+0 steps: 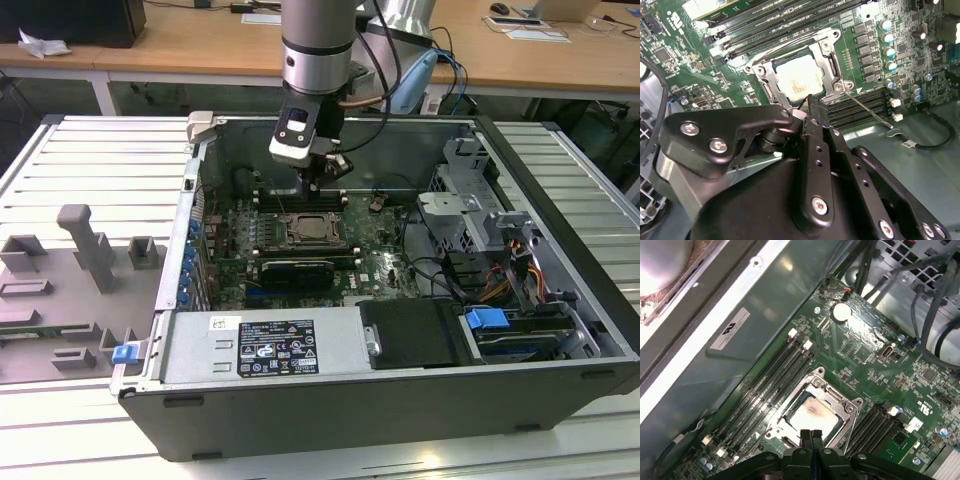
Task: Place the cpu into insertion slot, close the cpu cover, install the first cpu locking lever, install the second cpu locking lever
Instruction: 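Install the first cpu locking lever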
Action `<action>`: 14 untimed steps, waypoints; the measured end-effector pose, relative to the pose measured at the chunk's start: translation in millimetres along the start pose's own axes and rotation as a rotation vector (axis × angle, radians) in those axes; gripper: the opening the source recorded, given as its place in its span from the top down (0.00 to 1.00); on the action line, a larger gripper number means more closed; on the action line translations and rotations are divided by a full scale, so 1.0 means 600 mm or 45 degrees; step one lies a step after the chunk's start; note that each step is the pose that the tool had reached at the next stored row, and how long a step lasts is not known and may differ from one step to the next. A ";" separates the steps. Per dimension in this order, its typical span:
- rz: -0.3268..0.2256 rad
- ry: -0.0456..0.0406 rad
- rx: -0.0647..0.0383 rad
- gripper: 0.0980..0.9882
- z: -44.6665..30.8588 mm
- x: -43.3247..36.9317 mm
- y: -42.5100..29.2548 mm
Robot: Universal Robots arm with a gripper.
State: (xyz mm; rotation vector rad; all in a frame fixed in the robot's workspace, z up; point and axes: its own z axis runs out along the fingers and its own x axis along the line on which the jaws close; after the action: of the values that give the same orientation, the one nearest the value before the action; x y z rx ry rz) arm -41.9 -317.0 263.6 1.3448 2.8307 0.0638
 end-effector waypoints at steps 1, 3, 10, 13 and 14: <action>-0.010 0.000 0.000 0.99 0.000 0.000 0.000; -0.029 0.001 0.000 0.99 0.000 0.000 0.000; -0.218 0.009 0.002 0.99 0.000 0.000 0.000; -0.288 0.011 0.003 0.99 0.000 0.000 0.000; -0.332 0.013 0.004 0.99 0.000 0.000 0.000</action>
State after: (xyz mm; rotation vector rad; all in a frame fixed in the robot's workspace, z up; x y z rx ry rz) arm -41.9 -317.0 263.6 0.9665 2.9868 0.0649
